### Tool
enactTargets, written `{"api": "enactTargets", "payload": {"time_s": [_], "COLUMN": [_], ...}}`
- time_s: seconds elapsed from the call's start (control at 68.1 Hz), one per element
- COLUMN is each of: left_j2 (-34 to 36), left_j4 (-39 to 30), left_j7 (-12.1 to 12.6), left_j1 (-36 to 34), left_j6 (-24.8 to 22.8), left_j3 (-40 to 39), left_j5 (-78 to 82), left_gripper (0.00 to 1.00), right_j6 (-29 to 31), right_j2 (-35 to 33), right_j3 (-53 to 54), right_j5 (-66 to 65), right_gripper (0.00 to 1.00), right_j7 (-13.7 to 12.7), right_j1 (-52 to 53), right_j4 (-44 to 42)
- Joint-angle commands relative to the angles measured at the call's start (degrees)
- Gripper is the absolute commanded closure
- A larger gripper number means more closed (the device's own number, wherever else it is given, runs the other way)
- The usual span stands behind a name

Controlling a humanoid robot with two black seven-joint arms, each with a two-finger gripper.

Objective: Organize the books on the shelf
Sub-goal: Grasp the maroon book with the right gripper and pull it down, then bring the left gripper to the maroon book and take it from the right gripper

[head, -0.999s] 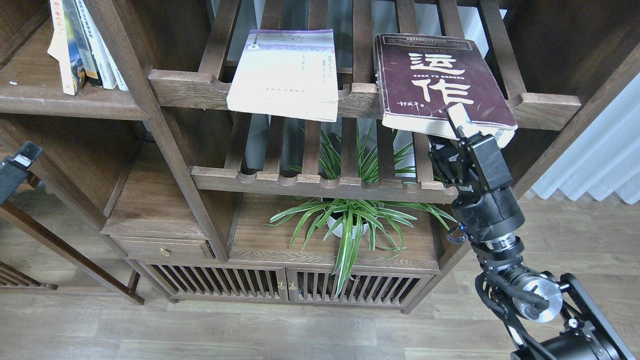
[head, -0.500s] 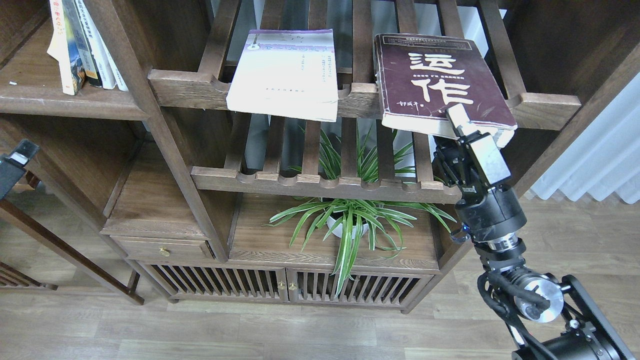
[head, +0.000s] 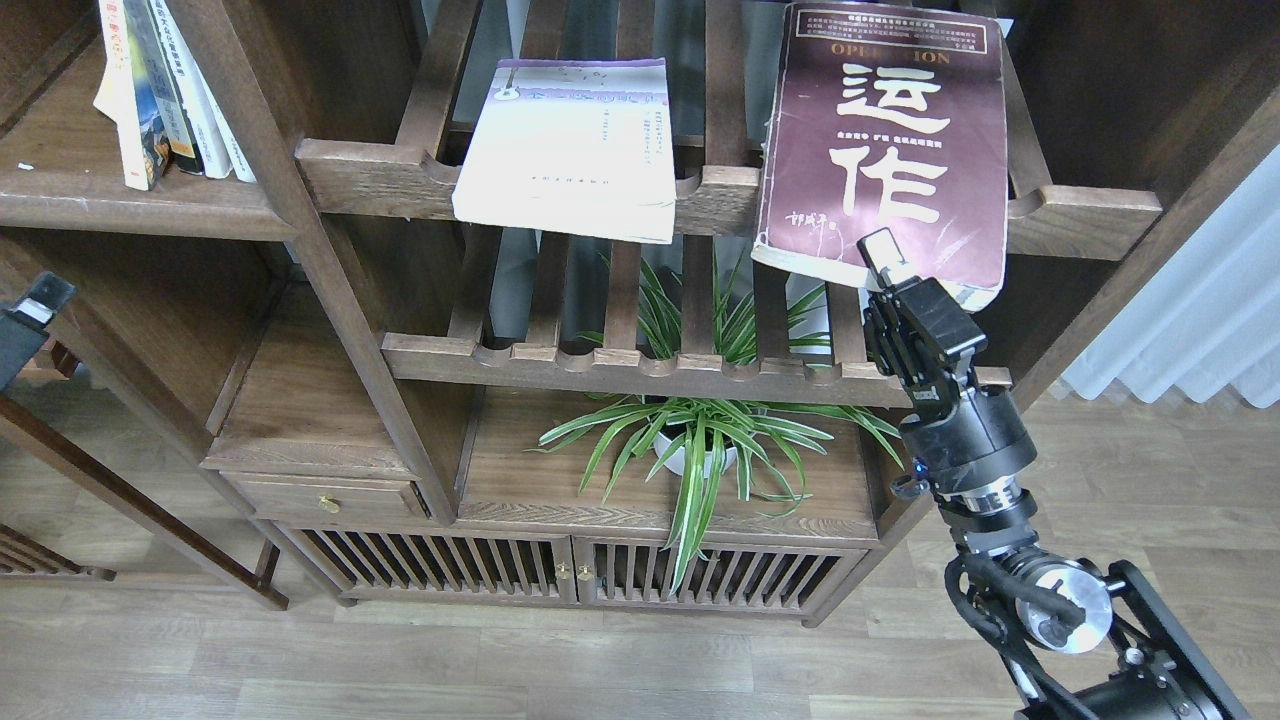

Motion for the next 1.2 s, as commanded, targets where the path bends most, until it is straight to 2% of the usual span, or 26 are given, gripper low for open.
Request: {"api": "enactTargets", "payload": {"time_s": [0.0, 0.397, 0.691, 0.867, 1.131, 1.175, 1.19], "left_j2": [-0.3, -3.9, -6.7, -9.2, -9.2, -9.2, -9.2], "left_j4": [0.0, 0.7, 0.7, 0.7, 0.7, 0.7, 0.7], "left_j7": [0.0, 0.0, -0.1, -0.1, -0.2, -0.2, -0.2], "left_j1": [0.0, 0.2, 1.1, 2.6, 4.1, 4.5, 4.8], "left_j6": [0.0, 0.0, 0.0, 0.0, 0.0, 0.0, 0.0], "left_j3": [0.2, 1.7, 2.6, 8.8, 13.2, 15.0, 18.2], "left_j5": [0.0, -0.3, -0.4, -2.8, -8.3, -9.8, -12.5], "left_gripper": [0.01, 0.01, 0.01, 0.01, 0.01, 0.01, 0.01], "right_j6": [0.0, 0.0, 0.0, 0.0, 0.0, 0.0, 0.0], "right_j2": [0.4, 2.0, 1.9, 2.0, 2.2, 2.2, 2.5], "right_j3": [-0.3, -4.8, -7.7, -10.4, -15.2, -15.4, -16.0], "right_j5": [0.2, 0.2, 0.1, -0.1, -0.6, -0.7, -0.9], "right_gripper": [0.97, 0.97, 0.96, 0.97, 0.96, 0.96, 0.96], "right_j7": [0.0, -0.7, -0.6, -0.7, -0.7, -0.8, -1.1], "right_j1": [-2.8, -19.4, -26.7, -27.5, -30.4, -30.2, -29.9], "right_j4": [0.2, 0.2, 0.0, 0.0, -1.7, -2.0, -2.3]}}
